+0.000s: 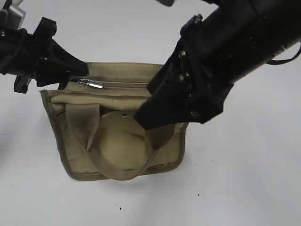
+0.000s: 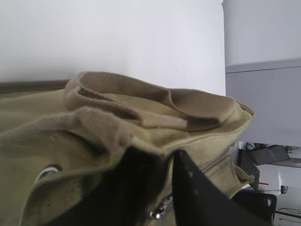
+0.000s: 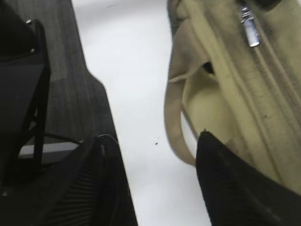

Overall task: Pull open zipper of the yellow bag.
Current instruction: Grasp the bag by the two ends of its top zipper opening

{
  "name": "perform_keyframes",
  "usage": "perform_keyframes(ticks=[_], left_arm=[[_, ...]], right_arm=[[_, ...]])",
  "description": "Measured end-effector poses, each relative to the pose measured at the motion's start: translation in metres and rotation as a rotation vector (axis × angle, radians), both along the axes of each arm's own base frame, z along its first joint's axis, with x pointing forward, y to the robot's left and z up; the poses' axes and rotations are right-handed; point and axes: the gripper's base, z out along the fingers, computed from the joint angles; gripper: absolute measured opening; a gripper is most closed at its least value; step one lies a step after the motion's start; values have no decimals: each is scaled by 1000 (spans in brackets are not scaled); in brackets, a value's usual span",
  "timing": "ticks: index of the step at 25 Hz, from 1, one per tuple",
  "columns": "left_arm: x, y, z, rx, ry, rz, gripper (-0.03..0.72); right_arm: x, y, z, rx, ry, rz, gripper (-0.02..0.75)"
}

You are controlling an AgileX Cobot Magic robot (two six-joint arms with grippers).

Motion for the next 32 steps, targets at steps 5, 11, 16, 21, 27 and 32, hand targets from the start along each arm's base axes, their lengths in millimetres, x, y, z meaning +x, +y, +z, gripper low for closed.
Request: perform_keyframes(ticks=[5,11,16,21,27,32], left_arm=[[-1,-1,0,-4,-1,-16,13],[-2,-2,1,-9,-4,-38,8],[-3,-2,1,-10,-5,-41,7],[-3,-2,2,-27,0,-38,7],[-3,-4,3,-49,8,-40,7],[-3,-4,3,-51,8,-41,7]], right_arm=[[-7,-1,-2,-26,57,55,489],[-8,-2,-2,-29,63,61,489],[-7,-1,-2,-27,59,57,489],[4,1,1,13,-31,-29,488],[15,5,-9,8,-35,-63,488],[18,8,-13,1,-55,-55,488]])
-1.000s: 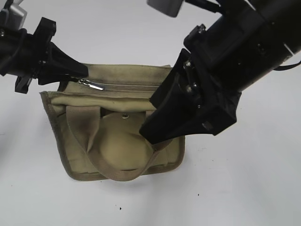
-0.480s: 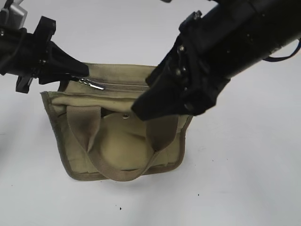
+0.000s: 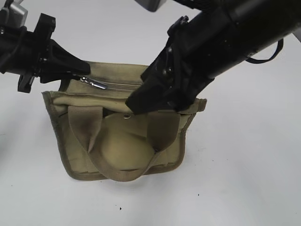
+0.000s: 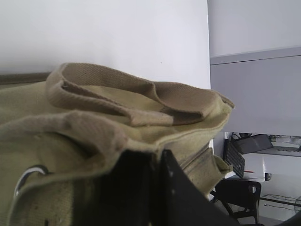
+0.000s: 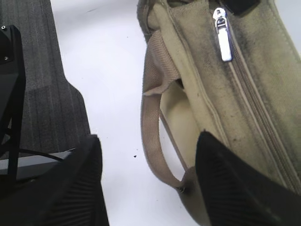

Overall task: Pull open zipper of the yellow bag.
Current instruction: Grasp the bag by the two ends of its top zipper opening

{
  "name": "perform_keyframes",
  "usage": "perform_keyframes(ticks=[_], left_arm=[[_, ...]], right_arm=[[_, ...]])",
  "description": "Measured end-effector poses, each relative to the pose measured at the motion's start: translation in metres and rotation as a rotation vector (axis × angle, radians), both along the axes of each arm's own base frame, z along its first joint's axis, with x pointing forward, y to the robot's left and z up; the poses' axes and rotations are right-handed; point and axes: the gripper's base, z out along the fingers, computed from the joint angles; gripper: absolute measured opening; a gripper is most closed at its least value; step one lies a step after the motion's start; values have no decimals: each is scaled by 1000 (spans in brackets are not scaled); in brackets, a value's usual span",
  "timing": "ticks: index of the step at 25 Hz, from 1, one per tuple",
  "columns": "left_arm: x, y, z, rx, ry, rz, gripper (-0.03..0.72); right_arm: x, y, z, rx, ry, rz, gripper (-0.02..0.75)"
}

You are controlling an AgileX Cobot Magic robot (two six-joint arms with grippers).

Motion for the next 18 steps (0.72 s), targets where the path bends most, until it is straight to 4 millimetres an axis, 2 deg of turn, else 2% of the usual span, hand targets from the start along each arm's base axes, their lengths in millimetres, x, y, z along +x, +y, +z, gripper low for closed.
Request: perform_keyframes(ticks=[9,18], left_arm=[[0,0,0,0,-1,-3,7],[-1,0,0,-3,2,-8,7]], right_arm=[[26,6,-1,49,-190,-138,487],[28,46,-29,20,-310,-94,435]])
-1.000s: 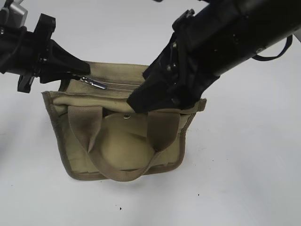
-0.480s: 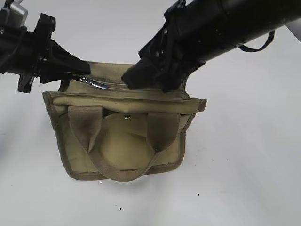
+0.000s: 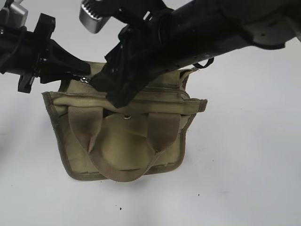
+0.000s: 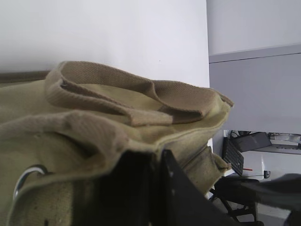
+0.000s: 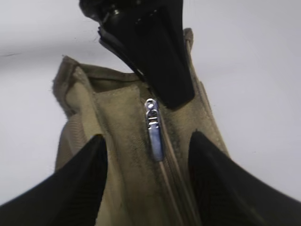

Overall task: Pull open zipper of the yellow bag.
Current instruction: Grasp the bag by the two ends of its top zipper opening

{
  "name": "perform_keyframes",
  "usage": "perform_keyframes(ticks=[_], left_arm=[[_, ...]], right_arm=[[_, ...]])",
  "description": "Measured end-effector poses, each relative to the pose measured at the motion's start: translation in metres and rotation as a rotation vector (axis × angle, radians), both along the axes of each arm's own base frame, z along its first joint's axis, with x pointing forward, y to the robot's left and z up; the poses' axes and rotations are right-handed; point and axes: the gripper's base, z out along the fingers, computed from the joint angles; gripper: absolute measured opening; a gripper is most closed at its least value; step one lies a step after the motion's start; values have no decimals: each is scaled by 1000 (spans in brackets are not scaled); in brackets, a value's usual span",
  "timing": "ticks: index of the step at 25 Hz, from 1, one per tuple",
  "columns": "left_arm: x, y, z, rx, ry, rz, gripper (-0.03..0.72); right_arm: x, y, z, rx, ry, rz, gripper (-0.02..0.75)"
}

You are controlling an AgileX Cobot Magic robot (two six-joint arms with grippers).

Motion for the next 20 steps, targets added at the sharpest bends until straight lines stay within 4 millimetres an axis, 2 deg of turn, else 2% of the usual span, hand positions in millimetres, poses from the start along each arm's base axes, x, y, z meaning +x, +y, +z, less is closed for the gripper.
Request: perform_keyframes(ticks=[11,20], left_arm=[[-1,0,0,-4,4,-8,6],[0,0,-2,-3,10,-7,5]], right_arm=[[15,10,-28,-32,-22,-54,425],[21,15,-49,-87,-30,-36,294]])
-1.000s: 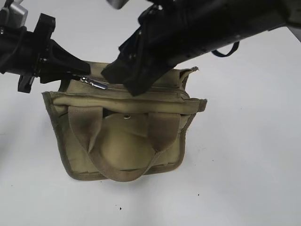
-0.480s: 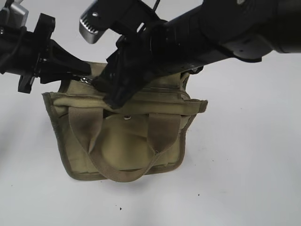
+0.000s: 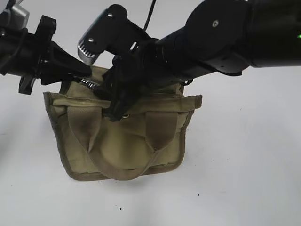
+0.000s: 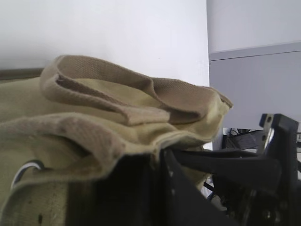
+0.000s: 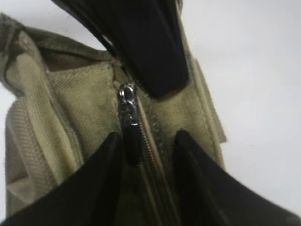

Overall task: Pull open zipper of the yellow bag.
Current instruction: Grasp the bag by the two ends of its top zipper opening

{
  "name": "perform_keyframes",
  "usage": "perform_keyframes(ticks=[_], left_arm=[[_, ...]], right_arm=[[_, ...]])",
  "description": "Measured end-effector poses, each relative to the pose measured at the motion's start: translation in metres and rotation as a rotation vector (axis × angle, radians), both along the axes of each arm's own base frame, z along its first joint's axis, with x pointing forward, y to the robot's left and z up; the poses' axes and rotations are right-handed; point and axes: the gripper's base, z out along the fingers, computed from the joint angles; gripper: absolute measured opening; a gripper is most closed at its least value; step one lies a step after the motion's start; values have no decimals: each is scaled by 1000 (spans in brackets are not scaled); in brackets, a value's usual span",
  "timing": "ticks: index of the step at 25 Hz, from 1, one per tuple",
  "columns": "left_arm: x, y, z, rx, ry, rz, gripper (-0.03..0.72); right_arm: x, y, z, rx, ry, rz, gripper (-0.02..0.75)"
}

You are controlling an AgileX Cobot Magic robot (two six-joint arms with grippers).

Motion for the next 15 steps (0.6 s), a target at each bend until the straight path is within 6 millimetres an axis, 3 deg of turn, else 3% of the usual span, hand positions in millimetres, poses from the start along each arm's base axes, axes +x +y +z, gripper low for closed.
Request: perform_keyframes(ticks=[8,15], left_arm=[[1,1,-1,8,-4,6,5],[1,0,0,6,-5,7,5]], right_arm=[[1,1,-5,-18,-1,13,22],[0,1,-2,-18,-7,23,2]])
